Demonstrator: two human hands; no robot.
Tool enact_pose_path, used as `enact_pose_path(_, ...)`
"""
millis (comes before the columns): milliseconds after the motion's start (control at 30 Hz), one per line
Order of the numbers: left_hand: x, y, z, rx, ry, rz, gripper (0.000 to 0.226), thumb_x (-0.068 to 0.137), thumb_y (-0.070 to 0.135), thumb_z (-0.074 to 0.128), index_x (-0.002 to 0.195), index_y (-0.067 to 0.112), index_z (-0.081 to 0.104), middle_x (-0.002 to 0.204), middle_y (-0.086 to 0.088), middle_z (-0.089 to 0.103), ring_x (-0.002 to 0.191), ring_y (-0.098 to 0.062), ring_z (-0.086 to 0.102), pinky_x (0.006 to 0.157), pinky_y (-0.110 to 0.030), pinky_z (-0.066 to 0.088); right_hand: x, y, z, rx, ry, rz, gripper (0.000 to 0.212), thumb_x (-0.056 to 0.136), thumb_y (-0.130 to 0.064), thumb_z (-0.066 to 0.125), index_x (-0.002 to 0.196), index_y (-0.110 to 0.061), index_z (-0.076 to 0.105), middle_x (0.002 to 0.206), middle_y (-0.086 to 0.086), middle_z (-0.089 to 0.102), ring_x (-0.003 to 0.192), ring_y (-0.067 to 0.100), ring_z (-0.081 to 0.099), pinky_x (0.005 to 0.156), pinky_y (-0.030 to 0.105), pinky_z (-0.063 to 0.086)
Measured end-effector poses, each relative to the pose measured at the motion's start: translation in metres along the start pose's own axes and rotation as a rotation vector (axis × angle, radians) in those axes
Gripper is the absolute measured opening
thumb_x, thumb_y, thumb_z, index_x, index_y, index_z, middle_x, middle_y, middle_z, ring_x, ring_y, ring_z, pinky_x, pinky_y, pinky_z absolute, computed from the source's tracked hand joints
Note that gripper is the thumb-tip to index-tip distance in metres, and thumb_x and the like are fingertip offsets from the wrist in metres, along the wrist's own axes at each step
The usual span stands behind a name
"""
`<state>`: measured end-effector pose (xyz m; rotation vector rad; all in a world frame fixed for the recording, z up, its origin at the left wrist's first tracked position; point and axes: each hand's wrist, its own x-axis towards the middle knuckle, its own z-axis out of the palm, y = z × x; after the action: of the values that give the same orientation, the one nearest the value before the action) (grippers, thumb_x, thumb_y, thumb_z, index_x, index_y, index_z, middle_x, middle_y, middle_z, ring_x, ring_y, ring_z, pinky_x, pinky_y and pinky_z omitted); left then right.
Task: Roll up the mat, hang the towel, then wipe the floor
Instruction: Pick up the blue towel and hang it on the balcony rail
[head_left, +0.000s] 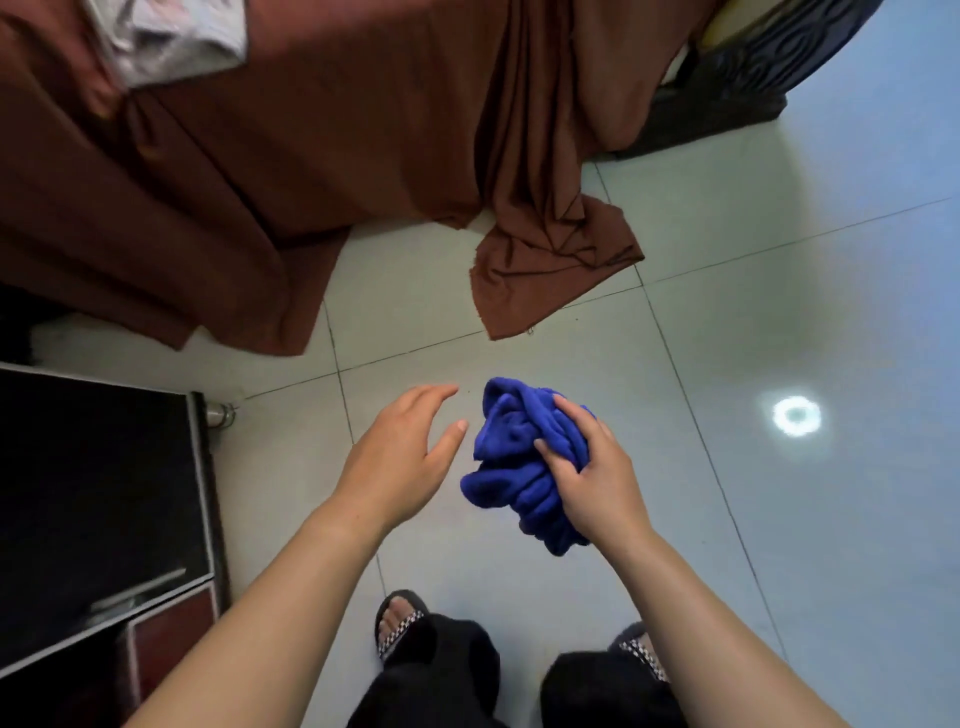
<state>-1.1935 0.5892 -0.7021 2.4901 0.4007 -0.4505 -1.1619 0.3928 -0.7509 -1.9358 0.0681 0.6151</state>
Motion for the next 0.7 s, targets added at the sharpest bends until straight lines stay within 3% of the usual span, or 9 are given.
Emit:
enact_pose_path(133, -0.068, 0.085, -0.1, -0.047, 0.019, 0.008, 0.043, 0.096, 0.036, 0.044, 0.137, 0.025, 0.041, 0.142, 0.006, 0.043, 0.129, -0.013, 0.04, 0.1, -0.025, 0.032, -0.084, -0.123, -0.06, 0.018, -0.001, 0.007, 0.044, 0.089, -0.023, 0.06, 0.129, -0.036, 0.048, 0.131, -0.009, 0.051, 0.118, 0.004, 0.05, 0.1, 0.024, 0.041)
enact_pose_path(267, -0.126, 0.181, -0.187, -0.11, 0.078, 0.08, 0.041, 0.095, 0.033, 0.046, 0.135, 0.024, 0.044, 0.14, 0.005, 0.045, 0.127, -0.013, 0.041, 0.098, -0.022, 0.03, -0.161, -0.238, -0.13, -0.001, 0.021, -0.025, 0.049, 0.088, -0.024, 0.061, 0.133, -0.034, 0.043, 0.13, -0.011, 0.051, 0.115, 0.001, 0.05, 0.093, 0.015, 0.039)
enact_pose_path(400, -0.166, 0.268, -0.247, -0.181, 0.153, 0.171, 0.041, 0.095, 0.036, 0.045, 0.133, 0.021, 0.047, 0.137, 0.005, 0.049, 0.127, -0.013, 0.043, 0.103, -0.025, 0.033, -0.219, -0.317, -0.203, 0.0, 0.031, -0.093, 0.045, 0.087, -0.028, 0.061, 0.128, -0.035, 0.045, 0.122, -0.014, 0.058, 0.11, 0.002, 0.055, 0.092, 0.026, 0.048)
enact_pose_path(500, -0.181, 0.329, -0.274, -0.222, 0.206, 0.262, 0.04, 0.093, 0.035, 0.046, 0.13, 0.019, 0.05, 0.132, 0.003, 0.052, 0.123, -0.013, 0.046, 0.099, -0.022, 0.033, -0.248, -0.358, -0.252, 0.018, 0.076, -0.156, 0.042, 0.088, -0.027, 0.061, 0.126, -0.035, 0.046, 0.12, -0.015, 0.058, 0.108, 0.001, 0.056, 0.089, 0.023, 0.049)
enact_pose_path(633, -0.187, 0.404, -0.293, -0.243, 0.272, 0.365, 0.039, 0.093, 0.032, 0.049, 0.128, 0.016, 0.052, 0.13, 0.001, 0.054, 0.12, -0.014, 0.048, 0.101, -0.026, 0.037, -0.274, -0.397, -0.304, 0.06, 0.168, -0.265, 0.034, 0.089, -0.021, 0.06, 0.114, -0.04, 0.048, 0.111, -0.023, 0.058, 0.1, -0.01, 0.055, 0.077, 0.004, 0.042)
enact_pose_path(700, -0.186, 0.435, -0.3, -0.23, 0.284, 0.424, 0.04, 0.092, 0.034, 0.048, 0.128, 0.017, 0.051, 0.13, 0.001, 0.054, 0.121, -0.014, 0.047, 0.1, -0.024, 0.036, -0.28, -0.409, -0.326, 0.071, 0.215, -0.301, 0.035, 0.089, -0.019, 0.06, 0.11, -0.044, 0.047, 0.108, -0.025, 0.057, 0.098, -0.01, 0.055, 0.075, 0.003, 0.042)
